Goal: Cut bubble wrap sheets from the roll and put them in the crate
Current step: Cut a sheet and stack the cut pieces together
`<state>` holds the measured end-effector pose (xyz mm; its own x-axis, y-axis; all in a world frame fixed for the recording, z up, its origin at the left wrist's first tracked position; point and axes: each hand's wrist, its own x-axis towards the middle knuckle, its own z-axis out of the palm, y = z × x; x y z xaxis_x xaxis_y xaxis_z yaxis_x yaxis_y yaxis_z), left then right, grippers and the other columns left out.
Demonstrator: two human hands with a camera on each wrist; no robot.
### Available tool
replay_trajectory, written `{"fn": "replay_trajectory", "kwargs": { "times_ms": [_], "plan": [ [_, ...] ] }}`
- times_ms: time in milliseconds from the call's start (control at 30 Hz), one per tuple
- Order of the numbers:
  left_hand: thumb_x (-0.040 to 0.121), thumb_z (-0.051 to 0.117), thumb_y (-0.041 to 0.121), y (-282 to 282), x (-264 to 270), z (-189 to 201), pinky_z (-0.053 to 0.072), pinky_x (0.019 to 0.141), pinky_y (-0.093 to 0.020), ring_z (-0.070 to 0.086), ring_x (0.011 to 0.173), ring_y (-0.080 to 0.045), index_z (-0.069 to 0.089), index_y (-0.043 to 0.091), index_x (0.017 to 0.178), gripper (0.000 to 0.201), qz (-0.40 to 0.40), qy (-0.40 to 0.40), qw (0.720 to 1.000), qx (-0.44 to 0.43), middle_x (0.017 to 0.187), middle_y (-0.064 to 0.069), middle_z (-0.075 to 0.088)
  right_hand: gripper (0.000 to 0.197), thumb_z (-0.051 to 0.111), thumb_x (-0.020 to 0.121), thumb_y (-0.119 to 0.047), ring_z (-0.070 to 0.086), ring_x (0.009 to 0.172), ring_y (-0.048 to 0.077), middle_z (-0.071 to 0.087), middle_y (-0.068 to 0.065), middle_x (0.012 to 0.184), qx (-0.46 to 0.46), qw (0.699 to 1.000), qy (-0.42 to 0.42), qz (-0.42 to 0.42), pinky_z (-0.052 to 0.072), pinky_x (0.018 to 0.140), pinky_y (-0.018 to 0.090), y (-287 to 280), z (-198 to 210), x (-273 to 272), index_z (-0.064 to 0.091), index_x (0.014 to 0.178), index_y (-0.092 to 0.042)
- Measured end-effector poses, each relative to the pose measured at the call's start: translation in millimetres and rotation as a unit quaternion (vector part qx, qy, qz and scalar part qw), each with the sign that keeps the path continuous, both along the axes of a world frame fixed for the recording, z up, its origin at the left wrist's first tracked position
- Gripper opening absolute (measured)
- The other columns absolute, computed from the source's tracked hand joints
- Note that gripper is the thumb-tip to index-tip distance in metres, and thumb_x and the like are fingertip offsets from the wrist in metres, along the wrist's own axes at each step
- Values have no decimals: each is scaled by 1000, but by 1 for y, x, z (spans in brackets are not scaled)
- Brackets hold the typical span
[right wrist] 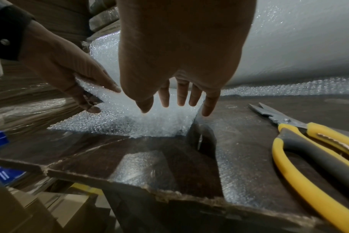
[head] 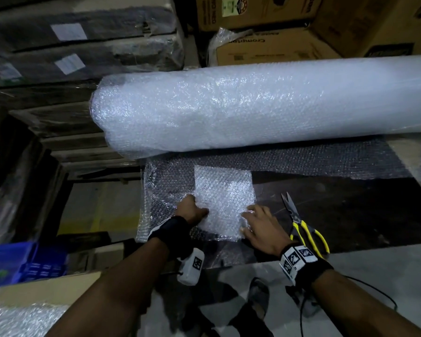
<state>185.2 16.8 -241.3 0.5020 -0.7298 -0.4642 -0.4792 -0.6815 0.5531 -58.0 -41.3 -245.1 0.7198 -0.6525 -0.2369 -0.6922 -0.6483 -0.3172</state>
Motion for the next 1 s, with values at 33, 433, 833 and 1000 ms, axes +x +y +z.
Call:
{"fn": "replay_trajectory", "kwargs": {
  "times_ms": [33,433,833,1000],
  "plan": [
    [80,78,24,1,1,0,54,84,-35,65,101,-31,61,1,115,45,5,6,1000,-4,113,-15,68,47,49,98,-42,33,132,29,37,7,148,-1,1000,-4,5,43,103,46,1,0,-1,48,140,-21],
    [88,73,37,23,-1,-5,46,92,-42,56,118,-38,43,5,134,64,-82,-129,988,16,130,-19,56,38,44,101,-37,36,128,30,40,7,141,-33,998,34,28,43,96,40,15,-1,7,52,134,-20],
    [85,32,55,35,8,-4,36,100,-46,41,130,-29,52,18,133,63,-403,-261,877,6,142,-7,42,31,58,90,-24,45,115,29,52,5,126,-57,996,63,18,42,90,40,8,1,20,60,121,-21],
    [88,66,47,12,15,1,34,106,-45,33,134,-26,55,24,131,50,-420,-268,867,14,144,-3,39,38,53,91,-14,48,118,32,52,10,126,-28,997,75,9,43,96,39,-9,6,31,52,129,-14]
  ]
}}
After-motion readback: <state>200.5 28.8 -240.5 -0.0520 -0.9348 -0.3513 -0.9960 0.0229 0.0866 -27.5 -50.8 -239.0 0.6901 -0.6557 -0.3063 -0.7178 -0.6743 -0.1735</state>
